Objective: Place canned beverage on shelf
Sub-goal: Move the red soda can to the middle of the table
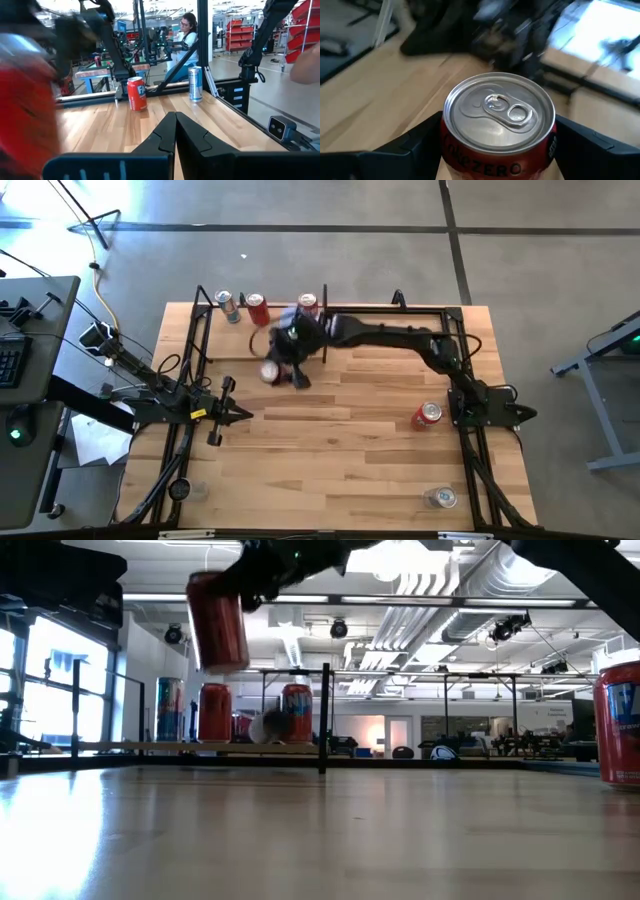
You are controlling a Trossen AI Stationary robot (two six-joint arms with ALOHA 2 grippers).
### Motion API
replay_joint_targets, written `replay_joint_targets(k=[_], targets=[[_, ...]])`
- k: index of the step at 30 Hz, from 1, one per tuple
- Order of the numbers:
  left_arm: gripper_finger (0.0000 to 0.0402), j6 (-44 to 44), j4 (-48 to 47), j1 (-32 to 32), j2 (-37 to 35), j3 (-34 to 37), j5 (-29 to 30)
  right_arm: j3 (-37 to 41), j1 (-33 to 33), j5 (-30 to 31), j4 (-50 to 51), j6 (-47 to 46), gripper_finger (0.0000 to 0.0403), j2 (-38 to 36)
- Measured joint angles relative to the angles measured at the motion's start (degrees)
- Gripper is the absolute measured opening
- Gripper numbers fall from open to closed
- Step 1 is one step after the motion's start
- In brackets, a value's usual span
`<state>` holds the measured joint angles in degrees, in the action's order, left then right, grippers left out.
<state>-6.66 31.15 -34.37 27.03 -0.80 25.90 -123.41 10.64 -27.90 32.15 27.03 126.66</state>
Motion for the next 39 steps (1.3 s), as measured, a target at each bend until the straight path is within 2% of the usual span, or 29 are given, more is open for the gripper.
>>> replay_joint_targets(k=[4,13,19,22,26,33,39], targets=[[0.0,0.07,-0.02,0.0,0.0,0.0,-0.05,7.64,-0.79,1.0,-8.59,-0.45,0.0292,-0.89],[0.0,-0.45,-0.02,-0.04,0.0,0.0,-0.05,21.56,-3.06,1.34,-14.1,-3.0,0.0292,-8.61],[0.0,-0.5,-0.07,-0.04,0.02,0.0,-0.05,38.43,-5.5,1.14,-30.32,-6.14,0.0292,-14.72],[0.0,-0.14,-0.04,-0.04,0.0,0.0,-0.05,47.78,-6.01,2.72,-37.74,-9.24,0.0292,-15.9],[0.0,-0.06,-0.05,-0.04,0.01,0.0,0.08,56.0,-6.35,5.26,-48.24,-12.43,0.0292,-17.82],[0.0,-0.05,-0.14,0.93,0.07,0.0,0.58,62.52,-6.18,6.29,-56.09,-16.11,0.0292,-17.59],[0.0,0.22,-1.45,2.98,0.07,0.0,0.6,64.04,-6.27,10.7,-55.23,-18.41,0.0292,-17.58]])
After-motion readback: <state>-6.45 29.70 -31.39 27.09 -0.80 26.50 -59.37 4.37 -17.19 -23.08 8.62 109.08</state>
